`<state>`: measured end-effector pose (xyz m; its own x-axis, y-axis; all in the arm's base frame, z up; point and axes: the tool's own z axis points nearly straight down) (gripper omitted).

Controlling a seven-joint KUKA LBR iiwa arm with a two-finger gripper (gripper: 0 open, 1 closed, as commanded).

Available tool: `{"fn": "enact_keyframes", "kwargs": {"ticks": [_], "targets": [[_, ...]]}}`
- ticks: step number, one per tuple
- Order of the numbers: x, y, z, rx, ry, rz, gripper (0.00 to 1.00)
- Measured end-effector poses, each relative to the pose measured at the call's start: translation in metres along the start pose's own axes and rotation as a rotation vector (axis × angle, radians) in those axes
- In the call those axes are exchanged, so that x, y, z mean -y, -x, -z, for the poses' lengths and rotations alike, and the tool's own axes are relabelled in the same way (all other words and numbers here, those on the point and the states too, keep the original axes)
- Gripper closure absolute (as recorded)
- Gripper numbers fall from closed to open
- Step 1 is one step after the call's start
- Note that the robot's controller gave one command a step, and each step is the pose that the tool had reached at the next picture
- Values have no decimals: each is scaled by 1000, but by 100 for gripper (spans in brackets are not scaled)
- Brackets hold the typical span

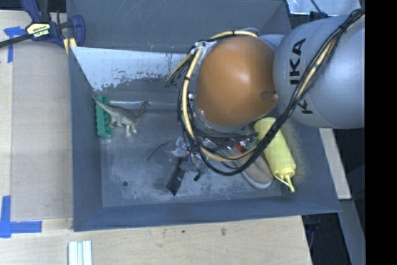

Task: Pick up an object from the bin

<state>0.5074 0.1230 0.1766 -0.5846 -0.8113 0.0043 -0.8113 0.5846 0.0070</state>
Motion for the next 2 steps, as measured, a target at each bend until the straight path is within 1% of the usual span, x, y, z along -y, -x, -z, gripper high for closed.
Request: {"fn": "enact_keyframes", "kwargs": {"ticks": [1, 2], "targets": [[41, -31, -76, 9, -12, 71, 0], [54, -42, -106, 8, -9, 99, 100]]}}
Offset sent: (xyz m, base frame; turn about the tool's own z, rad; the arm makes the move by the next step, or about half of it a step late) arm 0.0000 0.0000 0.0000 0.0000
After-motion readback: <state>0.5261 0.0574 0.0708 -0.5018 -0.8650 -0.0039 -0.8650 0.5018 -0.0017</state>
